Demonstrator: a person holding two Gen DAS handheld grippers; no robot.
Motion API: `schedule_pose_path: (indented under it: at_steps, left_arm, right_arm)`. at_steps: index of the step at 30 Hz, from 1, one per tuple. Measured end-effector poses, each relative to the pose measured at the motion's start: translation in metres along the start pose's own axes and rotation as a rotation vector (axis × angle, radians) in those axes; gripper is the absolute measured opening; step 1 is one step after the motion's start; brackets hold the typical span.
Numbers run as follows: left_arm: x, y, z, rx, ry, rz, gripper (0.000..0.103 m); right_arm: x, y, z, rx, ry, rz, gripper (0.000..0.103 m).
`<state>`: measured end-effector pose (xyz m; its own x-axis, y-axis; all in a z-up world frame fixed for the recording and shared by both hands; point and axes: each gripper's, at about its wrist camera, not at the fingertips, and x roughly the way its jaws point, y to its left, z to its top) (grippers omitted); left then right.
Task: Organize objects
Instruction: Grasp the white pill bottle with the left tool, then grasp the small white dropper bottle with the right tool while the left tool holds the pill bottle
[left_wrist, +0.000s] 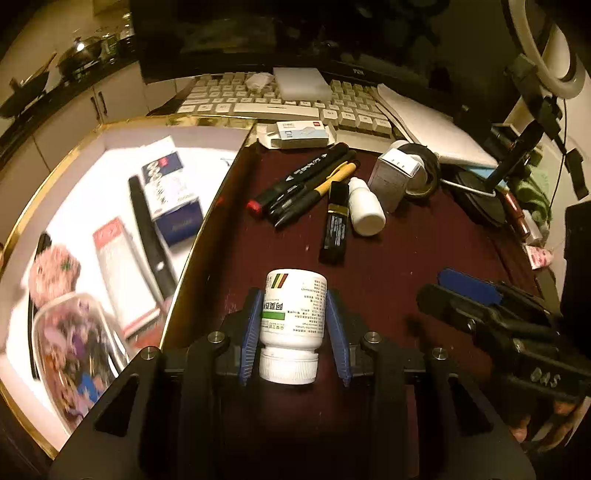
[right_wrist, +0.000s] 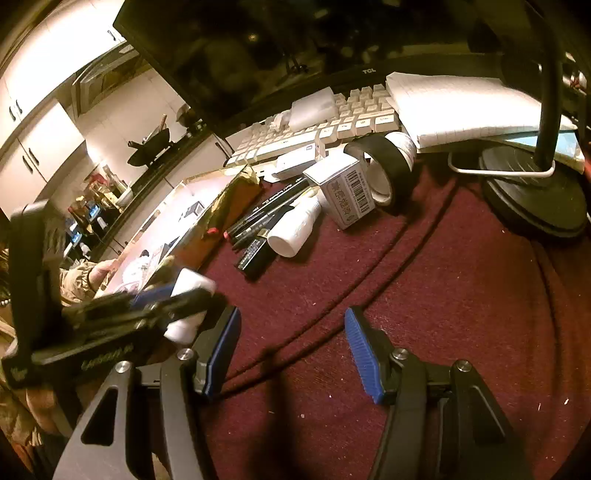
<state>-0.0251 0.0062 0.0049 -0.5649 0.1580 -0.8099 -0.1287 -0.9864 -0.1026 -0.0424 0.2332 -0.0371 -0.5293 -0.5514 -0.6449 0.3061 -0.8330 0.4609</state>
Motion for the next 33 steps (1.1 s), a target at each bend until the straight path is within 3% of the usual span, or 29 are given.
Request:
schedule_pose_path:
  at_steps: [5,8,13,18,23,25,33]
  left_arm:
    - [-0.004,0.004,-0.009,-0.028,-0.021,-0.032,0.034]
    - [-0.001,0.007,-0.012,-0.04,-0.018,-0.057,0.034]
    - [-0.002,0.009,-0.014,-0.049,-0.033,-0.104,0.034]
    - [-0.002,0.01,-0.017,-0.036,-0.053,-0.128,0.034]
    - [0.001,0.008,-0.014,-0.01,-0.043,-0.137,0.034]
    - [0.002,0.007,-0.012,-0.004,-0.038,-0.149,0.034]
    - [0.006,0.009,-0.009,0.0,-0.036,-0.178,0.034]
  right_arm:
    - [0.004,0.012,0.007,-0.031,0.006,-0.072,0.059]
    - [0.009,0.019,0.023,-0.013,0.001,-0.062,0.058]
    - [0.027,0.026,0.055,-0.004,-0.008,-0.137,0.058]
    - [0.052,0.026,0.068,-0.006,0.014,-0.214,0.051]
    - [0.063,0.023,0.063,-0.02,0.011,-0.218,0.039]
    - [0.061,0.02,0.062,-0.019,-0.005,-0.225,0.026]
    - [0.058,0.015,0.062,0.007,-0.012,-0.205,0.025]
